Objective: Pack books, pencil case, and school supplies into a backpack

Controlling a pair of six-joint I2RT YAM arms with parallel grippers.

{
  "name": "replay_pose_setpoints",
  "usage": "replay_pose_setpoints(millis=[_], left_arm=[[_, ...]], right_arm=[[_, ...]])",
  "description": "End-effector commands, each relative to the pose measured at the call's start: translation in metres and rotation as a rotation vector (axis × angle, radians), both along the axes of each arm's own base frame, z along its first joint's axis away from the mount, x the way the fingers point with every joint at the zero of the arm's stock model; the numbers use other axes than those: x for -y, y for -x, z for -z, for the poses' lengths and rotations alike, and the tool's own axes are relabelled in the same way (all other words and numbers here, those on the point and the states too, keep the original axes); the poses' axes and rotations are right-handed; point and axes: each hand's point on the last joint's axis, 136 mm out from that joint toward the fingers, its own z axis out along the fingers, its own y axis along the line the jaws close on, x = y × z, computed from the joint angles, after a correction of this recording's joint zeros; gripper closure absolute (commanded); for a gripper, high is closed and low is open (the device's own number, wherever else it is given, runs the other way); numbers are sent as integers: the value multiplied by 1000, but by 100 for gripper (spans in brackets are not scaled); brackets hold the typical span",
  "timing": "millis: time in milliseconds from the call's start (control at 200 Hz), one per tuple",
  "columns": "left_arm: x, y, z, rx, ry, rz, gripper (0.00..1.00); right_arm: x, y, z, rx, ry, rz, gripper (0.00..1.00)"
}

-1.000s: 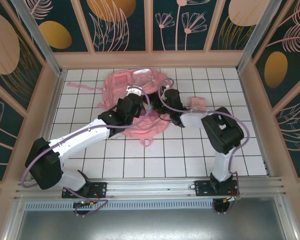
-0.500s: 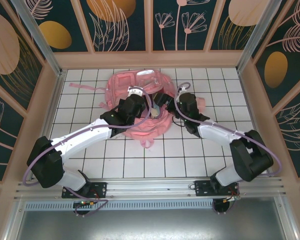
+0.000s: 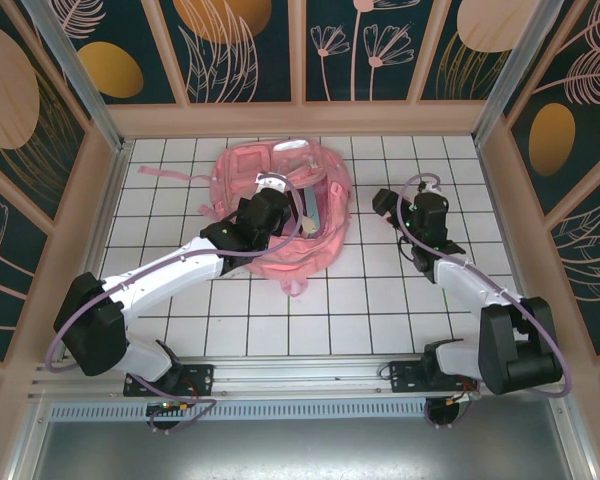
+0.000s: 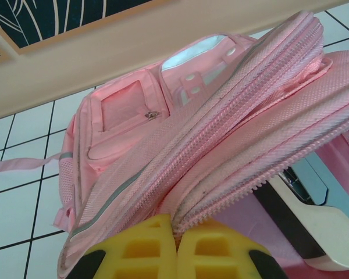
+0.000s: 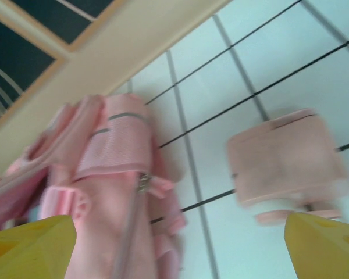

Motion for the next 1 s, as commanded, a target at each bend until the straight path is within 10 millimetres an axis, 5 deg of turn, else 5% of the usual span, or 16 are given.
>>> replay_pose_setpoints(millis=[0,175,781,996], left_arm=[[6,-13,-43,102,115,-32,100],[8,-13,-43,98,118,-23,100],[11,-12,-42,82,119,-6,100],[11,-12,-42,81,118,-5,100]], right_arm=[[23,1,27,-76,166,43,6],[40,-15,46,-172,336,65,1],[24,-63,90,-289,374,-49,1],[21,-68,109,-378,380,-77,14]])
